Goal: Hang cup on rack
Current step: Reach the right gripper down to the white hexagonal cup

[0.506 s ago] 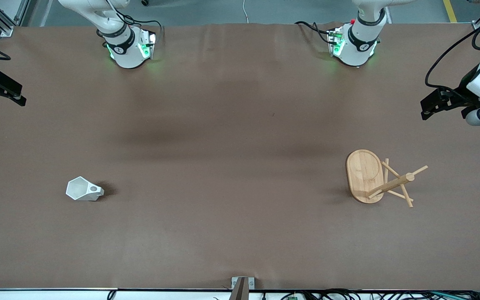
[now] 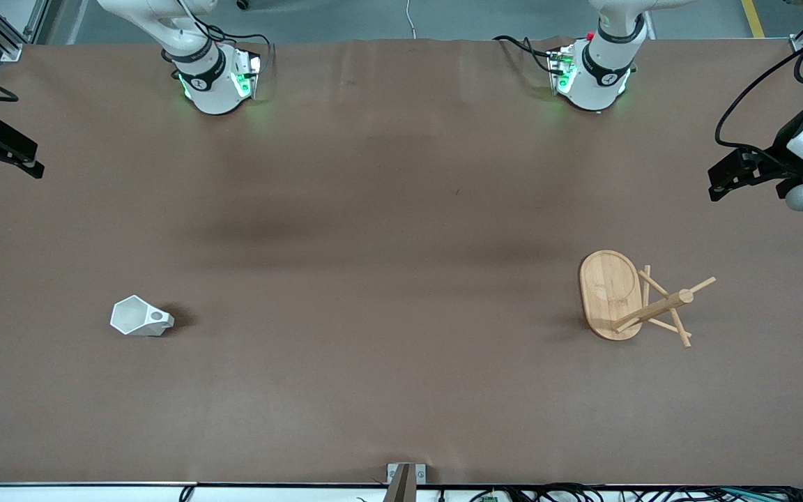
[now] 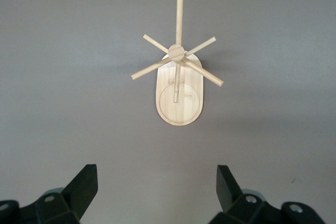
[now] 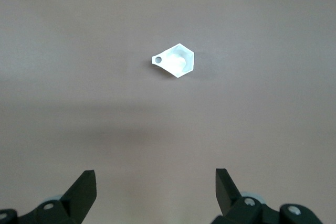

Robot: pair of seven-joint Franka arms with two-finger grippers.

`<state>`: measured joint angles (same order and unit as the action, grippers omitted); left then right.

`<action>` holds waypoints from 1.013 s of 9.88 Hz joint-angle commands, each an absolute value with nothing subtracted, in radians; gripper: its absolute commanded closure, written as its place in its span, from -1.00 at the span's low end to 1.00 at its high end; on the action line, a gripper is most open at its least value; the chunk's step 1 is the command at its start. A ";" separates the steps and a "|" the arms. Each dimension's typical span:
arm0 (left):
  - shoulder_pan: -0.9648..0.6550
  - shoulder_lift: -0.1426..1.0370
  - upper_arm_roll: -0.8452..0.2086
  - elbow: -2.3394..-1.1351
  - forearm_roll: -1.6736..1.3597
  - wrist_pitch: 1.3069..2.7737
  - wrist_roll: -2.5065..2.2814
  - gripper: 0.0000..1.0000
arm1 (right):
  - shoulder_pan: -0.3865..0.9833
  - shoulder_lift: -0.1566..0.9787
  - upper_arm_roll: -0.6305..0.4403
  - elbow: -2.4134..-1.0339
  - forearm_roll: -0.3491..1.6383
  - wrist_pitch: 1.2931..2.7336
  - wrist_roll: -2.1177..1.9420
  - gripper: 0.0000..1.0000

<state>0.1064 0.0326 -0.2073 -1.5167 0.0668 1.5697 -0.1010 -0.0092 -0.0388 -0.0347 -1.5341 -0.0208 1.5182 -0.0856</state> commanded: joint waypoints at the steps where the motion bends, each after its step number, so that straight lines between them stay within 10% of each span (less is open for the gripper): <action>1: 0.117 0.051 -0.210 -1.520 0.072 1.552 -0.092 -1.00 | -0.038 -0.014 -0.032 -1.555 -0.014 1.564 -0.095 -1.00; 10: 0.144 0.041 -0.212 -1.555 0.019 1.551 -0.081 -1.00 | -0.101 0.280 -0.032 -1.806 -0.012 2.104 -0.100 -1.00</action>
<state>0.1381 0.0357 -0.2079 -1.5305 0.0412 1.5590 -0.0964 -0.0783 0.2437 -0.0413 -1.8120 -0.0207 2.0807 -0.0874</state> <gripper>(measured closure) 0.000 0.000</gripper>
